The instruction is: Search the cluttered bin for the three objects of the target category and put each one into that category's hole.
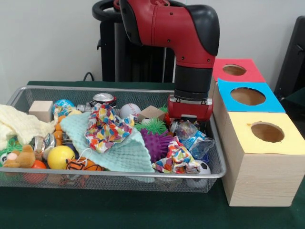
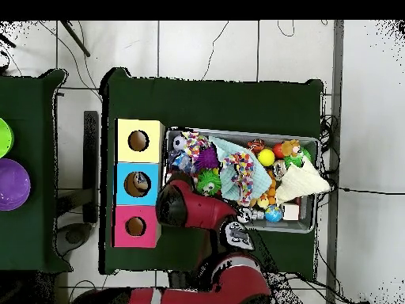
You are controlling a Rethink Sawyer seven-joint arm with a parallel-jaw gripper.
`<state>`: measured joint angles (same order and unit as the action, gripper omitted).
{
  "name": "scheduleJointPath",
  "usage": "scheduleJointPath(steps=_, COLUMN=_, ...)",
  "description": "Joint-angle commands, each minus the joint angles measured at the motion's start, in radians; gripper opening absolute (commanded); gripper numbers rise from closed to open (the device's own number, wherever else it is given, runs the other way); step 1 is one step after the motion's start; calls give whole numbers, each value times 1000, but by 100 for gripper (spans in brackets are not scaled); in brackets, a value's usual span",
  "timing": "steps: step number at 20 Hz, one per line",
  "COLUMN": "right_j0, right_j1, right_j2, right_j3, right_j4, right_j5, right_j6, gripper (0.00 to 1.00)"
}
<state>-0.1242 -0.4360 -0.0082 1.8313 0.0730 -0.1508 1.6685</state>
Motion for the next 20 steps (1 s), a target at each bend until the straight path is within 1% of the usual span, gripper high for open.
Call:
scheduleJointPath(steps=1, right_j0=-33, right_j1=21, right_j2=101, right_j3=-87, right_j4=-24, right_j5=-61, right_j6=172, gripper=100)
scheduleJointPath(steps=5, right_j0=-6, right_j1=-25, right_j2=70, right_j3=-80, right_j4=4, right_j5=4, right_j6=161, gripper=100)
scheduleJointPath(steps=8, right_j0=19, right_j1=-66, right_j2=42, right_j3=-91, right_j4=30, right_j5=78, right_j6=145, gripper=100)
scheduleJointPath(steps=12, right_j0=46, right_j1=-96, right_j2=12, right_j3=-114, right_j4=50, right_j5=153, right_j6=130, gripper=100)
scheduleJointPath(steps=16, right_j0=57, right_j1=-108, right_j2=-2, right_j3=-129, right_j4=49, right_j5=198, right_j6=127, gripper=100)
scheduleJointPath(steps=20, right_j0=53, right_j1=-138, right_j2=-4, right_j3=-141, right_j4=43, right_j5=253, right_j6=126, gripper=100)
